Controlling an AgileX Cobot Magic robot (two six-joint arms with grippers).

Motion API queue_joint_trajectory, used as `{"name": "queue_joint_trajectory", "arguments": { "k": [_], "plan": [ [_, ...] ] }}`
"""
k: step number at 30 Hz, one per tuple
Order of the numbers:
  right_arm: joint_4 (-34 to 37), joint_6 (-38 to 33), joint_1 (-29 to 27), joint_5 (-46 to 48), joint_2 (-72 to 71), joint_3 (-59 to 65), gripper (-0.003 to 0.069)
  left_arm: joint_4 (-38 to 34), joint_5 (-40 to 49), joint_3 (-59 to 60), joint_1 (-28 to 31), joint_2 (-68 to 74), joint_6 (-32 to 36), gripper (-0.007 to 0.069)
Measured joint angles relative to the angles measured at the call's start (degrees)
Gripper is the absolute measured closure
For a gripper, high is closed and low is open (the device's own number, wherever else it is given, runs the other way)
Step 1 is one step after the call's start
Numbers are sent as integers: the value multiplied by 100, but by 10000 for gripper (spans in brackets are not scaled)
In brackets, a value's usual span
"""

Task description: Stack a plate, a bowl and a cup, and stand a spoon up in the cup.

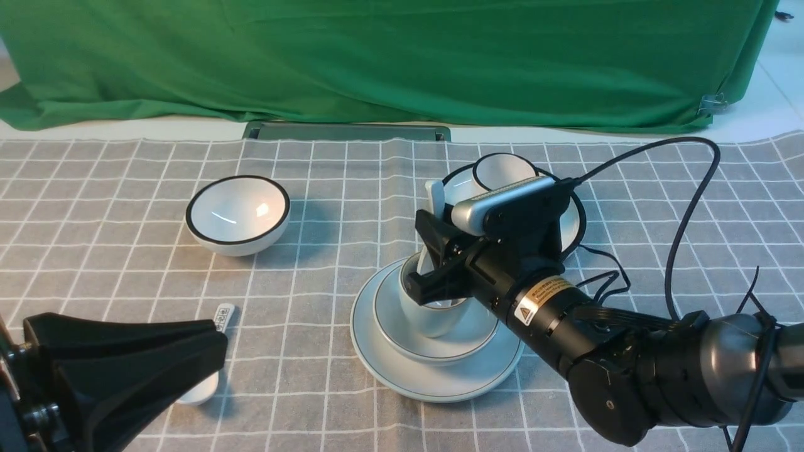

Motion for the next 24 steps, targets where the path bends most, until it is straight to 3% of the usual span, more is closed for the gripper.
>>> {"name": "queue_joint_trajectory", "arguments": {
  "k": [3, 6, 10, 13, 15, 16, 20, 24],
  "plan": [
    [-13, 3, 0, -7, -8, 5, 271, 4, 0, 0, 0, 0, 0, 613],
    [-44, 3, 14, -2, -144, 93, 252, 89, 0, 0, 0, 0, 0, 613],
    [-66, 0, 148, 512, -939, 337, 289, 207, 24, 6, 0, -40, 0, 613],
    [-73, -17, 223, 1522, -1674, 442, 347, 209, 6, 144, 0, -223, 0, 612],
    [-85, -88, 281, 3067, -2686, 549, 419, 174, -172, 538, 0, -668, 0, 612],
    [-85, -126, 282, 3316, -2841, 563, 425, 165, -198, 625, 0, -712, 0, 612],
    [-89, -292, 309, 5916, -4433, 718, 561, 124, -1241, 1756, 0, -1675, -125, 612],
    [-89, -289, 325, 7199, -5156, 734, 599, 281, -1801, 2168, 0, -1979, -143, 612]
  ]
}}
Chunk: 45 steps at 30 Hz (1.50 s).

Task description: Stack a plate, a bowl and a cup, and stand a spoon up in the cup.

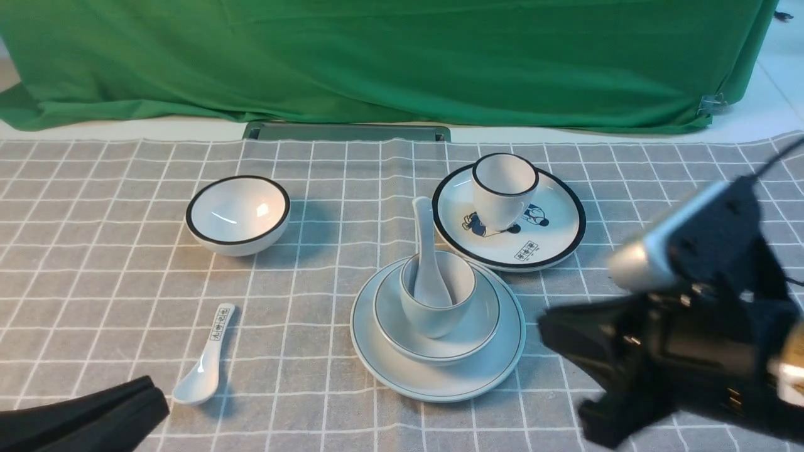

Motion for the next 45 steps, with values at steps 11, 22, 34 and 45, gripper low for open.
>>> {"name": "queue_joint_trajectory", "arguments": {
  "k": [11, 22, 34, 45],
  "plan": [
    [0, 80, 12, 1055, -906, 30, 578, 241, -216, 475, 0, -53, -5, 612],
    [-730, -175, -177, 656, -1099, 84, 576, 328, -220, 481, 0, -53, -13, 612],
    [-730, -359, -3211, 68, -3876, 2563, 641, 393, -234, 509, 0, -61, -13, 612],
    [-730, -417, -4011, 246, -5546, 3755, 642, 443, -254, 509, 0, -66, -13, 612]
  ]
}}
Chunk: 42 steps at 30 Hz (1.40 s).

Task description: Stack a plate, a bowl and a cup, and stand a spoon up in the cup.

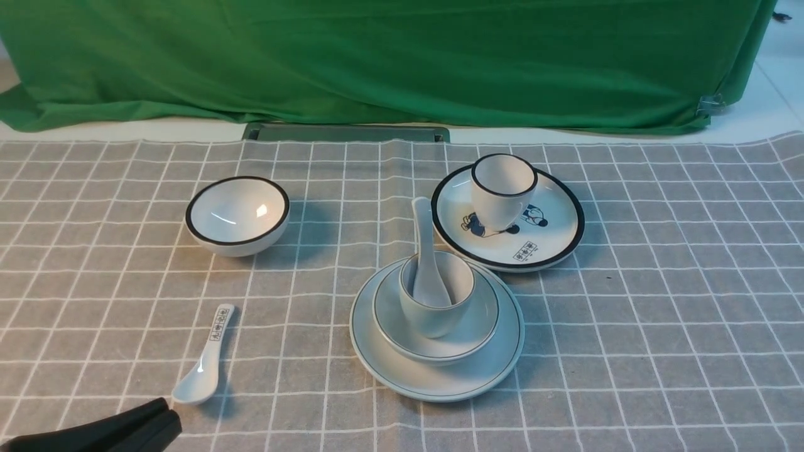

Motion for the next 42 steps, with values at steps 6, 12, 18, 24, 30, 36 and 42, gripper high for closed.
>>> {"name": "queue_joint_trajectory", "arguments": {
  "k": [6, 12, 18, 24, 30, 36, 42],
  "plan": [
    [0, -5, -26, 62, -8, 0, 642, 21, -5, 0, 0, 0, 5, 612],
    [0, 58, -26, 62, -8, 0, 641, 21, -5, 0, 0, 0, 5, 612],
    [0, 58, -26, 62, -8, 0, 629, 26, -5, 0, 0, 0, 5, 611],
    [0, 64, -26, 62, -8, 0, 606, 35, -5, 0, 0, 0, 5, 609],
    [0, 64, -26, 62, -8, 0, 594, 35, -5, 0, 0, 0, 5, 607],
    [0, 70, -26, 62, -8, 0, 589, 35, -5, 0, 0, -1, 5, 607],
    [0, 76, -26, 62, -8, 0, 589, 35, -5, 0, 0, -6, 5, 607]
  ]
}}
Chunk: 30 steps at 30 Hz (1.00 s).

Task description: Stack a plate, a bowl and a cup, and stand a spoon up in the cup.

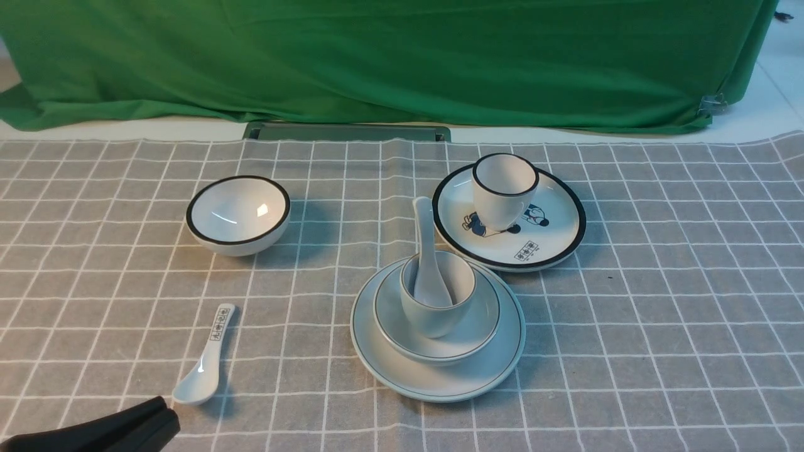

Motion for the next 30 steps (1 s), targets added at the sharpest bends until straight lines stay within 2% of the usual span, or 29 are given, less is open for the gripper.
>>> {"name": "queue_joint_trajectory", "arguments": {
  "k": [16, 23, 28, 29, 30],
  "plan": [
    [0, 0, 0, 0, 0, 0, 571, 0, 0, 0, 109, 0, 0, 607],
    [0, 0, 0, 0, 0, 0, 563, 0, 0, 0, 945, -105, 9, 607],
    [0, 0, 0, 0, 0, 0, 539, -189, -357, 75, 2285, -644, 135, 607],
    [0, 0, 0, 0, 0, 0, 539, -208, -357, 104, 2404, -668, 143, 607],
    [0, 0, 0, 0, 0, 0, 532, -362, -666, 321, 3028, -852, 174, 607]
  ]
}}
